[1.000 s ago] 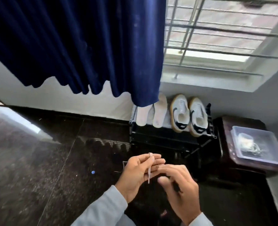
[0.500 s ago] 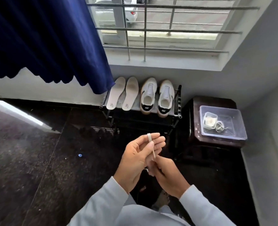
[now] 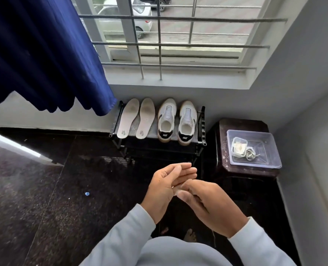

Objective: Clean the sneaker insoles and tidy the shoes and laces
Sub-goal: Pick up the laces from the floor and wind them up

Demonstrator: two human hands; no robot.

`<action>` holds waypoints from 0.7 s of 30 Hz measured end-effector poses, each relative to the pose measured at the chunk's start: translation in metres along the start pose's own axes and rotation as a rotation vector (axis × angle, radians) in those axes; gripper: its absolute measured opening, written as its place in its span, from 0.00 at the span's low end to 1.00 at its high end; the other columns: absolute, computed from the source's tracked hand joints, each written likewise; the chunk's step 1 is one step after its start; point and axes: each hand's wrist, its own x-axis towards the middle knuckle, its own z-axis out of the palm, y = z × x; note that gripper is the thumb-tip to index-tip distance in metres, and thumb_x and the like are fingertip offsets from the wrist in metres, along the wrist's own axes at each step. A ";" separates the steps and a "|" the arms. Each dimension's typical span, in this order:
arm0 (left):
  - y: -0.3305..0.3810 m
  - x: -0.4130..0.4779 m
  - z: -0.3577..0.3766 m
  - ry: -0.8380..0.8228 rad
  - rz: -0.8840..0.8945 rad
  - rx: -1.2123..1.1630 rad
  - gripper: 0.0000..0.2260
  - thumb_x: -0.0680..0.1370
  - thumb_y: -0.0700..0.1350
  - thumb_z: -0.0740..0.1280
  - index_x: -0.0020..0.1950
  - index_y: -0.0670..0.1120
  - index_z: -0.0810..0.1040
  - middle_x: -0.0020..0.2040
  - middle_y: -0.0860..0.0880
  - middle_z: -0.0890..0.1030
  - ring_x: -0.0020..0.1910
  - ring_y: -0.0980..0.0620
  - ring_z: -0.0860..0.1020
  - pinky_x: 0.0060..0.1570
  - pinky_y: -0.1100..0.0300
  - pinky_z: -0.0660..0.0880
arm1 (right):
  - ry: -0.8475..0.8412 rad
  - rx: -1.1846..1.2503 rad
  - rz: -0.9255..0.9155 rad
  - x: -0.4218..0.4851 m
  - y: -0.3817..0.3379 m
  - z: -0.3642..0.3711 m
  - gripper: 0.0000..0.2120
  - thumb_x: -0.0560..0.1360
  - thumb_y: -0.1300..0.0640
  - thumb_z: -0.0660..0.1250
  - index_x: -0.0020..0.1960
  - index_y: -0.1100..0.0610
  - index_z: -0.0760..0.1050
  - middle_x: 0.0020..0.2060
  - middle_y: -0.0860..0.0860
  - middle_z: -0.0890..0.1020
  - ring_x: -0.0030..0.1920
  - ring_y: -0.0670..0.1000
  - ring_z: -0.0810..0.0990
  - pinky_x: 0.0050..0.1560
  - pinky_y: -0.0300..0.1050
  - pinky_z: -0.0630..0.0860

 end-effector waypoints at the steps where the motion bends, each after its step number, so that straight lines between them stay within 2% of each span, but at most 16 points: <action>1: 0.002 0.001 0.000 -0.036 -0.039 0.009 0.18 0.85 0.49 0.58 0.60 0.40 0.83 0.55 0.42 0.87 0.57 0.44 0.84 0.58 0.55 0.79 | 0.012 -0.014 -0.007 0.004 -0.002 -0.006 0.18 0.82 0.40 0.54 0.45 0.50 0.74 0.37 0.40 0.78 0.38 0.42 0.77 0.38 0.40 0.75; 4: 0.007 0.003 -0.001 -0.119 -0.115 0.034 0.27 0.79 0.60 0.56 0.54 0.42 0.85 0.45 0.45 0.88 0.50 0.49 0.85 0.59 0.52 0.78 | 0.063 -0.048 -0.036 0.018 -0.005 -0.023 0.14 0.82 0.44 0.56 0.44 0.49 0.73 0.36 0.39 0.77 0.36 0.40 0.76 0.38 0.35 0.73; 7: 0.012 0.003 -0.004 -0.178 -0.169 0.045 0.30 0.77 0.63 0.53 0.48 0.42 0.85 0.44 0.43 0.87 0.47 0.47 0.86 0.60 0.52 0.81 | 0.101 -0.073 -0.044 0.033 -0.003 -0.040 0.15 0.82 0.45 0.56 0.45 0.52 0.75 0.36 0.42 0.78 0.37 0.42 0.77 0.39 0.40 0.74; 9: 0.016 0.000 -0.008 -0.252 -0.188 0.054 0.32 0.77 0.64 0.50 0.50 0.42 0.86 0.46 0.42 0.87 0.47 0.47 0.86 0.57 0.55 0.81 | 0.136 -0.076 -0.069 0.042 -0.002 -0.051 0.17 0.82 0.45 0.56 0.47 0.54 0.78 0.37 0.44 0.79 0.37 0.43 0.78 0.39 0.40 0.75; 11: 0.019 -0.004 -0.011 -0.316 -0.188 0.065 0.34 0.78 0.64 0.49 0.53 0.40 0.85 0.47 0.42 0.87 0.48 0.47 0.86 0.57 0.56 0.81 | 0.186 -0.074 -0.079 0.052 -0.001 -0.059 0.17 0.81 0.46 0.58 0.46 0.55 0.79 0.36 0.44 0.80 0.37 0.42 0.78 0.38 0.34 0.73; 15: 0.024 -0.009 -0.013 -0.379 -0.149 0.067 0.29 0.80 0.63 0.53 0.50 0.45 0.87 0.43 0.46 0.88 0.45 0.51 0.87 0.51 0.61 0.82 | 0.231 -0.047 -0.043 0.065 0.001 -0.060 0.13 0.81 0.49 0.63 0.43 0.55 0.79 0.33 0.41 0.78 0.34 0.40 0.76 0.37 0.28 0.67; 18: 0.024 -0.012 -0.015 -0.407 -0.032 0.078 0.18 0.82 0.51 0.58 0.52 0.46 0.86 0.43 0.48 0.87 0.44 0.52 0.86 0.51 0.61 0.81 | 0.233 0.000 0.016 0.067 0.007 -0.048 0.12 0.80 0.51 0.63 0.42 0.55 0.79 0.32 0.43 0.79 0.34 0.44 0.77 0.35 0.31 0.70; 21: 0.027 -0.017 -0.015 -0.397 0.041 0.032 0.14 0.82 0.44 0.60 0.54 0.43 0.85 0.42 0.47 0.86 0.43 0.52 0.85 0.51 0.60 0.81 | 0.217 0.015 0.081 0.062 0.017 -0.031 0.13 0.80 0.50 0.63 0.41 0.55 0.79 0.32 0.46 0.80 0.34 0.46 0.78 0.35 0.38 0.73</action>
